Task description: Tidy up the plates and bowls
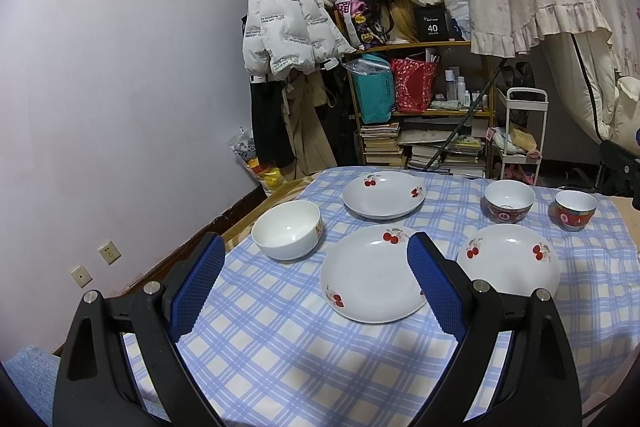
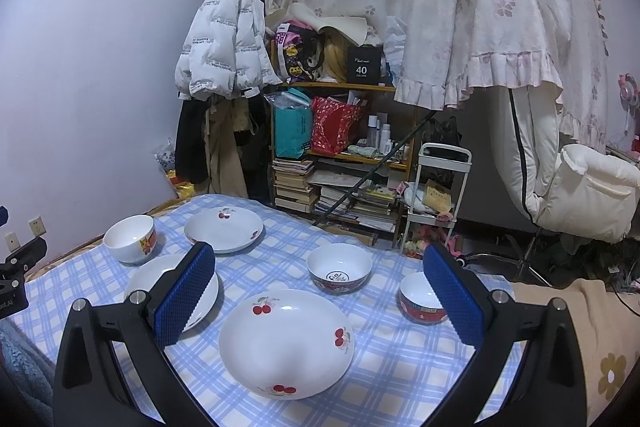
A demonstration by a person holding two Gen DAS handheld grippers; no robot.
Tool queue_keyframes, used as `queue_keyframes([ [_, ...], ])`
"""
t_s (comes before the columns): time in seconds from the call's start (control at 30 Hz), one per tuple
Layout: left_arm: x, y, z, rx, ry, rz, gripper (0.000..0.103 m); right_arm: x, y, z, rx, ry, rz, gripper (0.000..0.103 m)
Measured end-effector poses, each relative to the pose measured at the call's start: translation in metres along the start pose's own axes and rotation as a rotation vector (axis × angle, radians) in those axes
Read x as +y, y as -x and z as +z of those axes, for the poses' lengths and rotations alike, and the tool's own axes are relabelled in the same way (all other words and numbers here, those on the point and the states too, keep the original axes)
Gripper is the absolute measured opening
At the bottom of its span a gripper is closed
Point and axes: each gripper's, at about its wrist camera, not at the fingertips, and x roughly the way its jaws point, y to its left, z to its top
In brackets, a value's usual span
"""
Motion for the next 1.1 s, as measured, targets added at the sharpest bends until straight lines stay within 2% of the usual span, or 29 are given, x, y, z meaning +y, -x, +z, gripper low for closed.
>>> queue_keyframes([
  [0.93, 0.001, 0.004, -0.002, 0.013, 0.001, -0.01, 0.091, -0.004, -0.001, -0.001, 0.001, -0.012, -0.004, 0.103],
  [1.1, 0.007, -0.008, 0.005, 0.041, 0.004, -0.032, 0.091, -0.005, -0.004, 0.002, 0.015, -0.014, 0.01, 0.103],
])
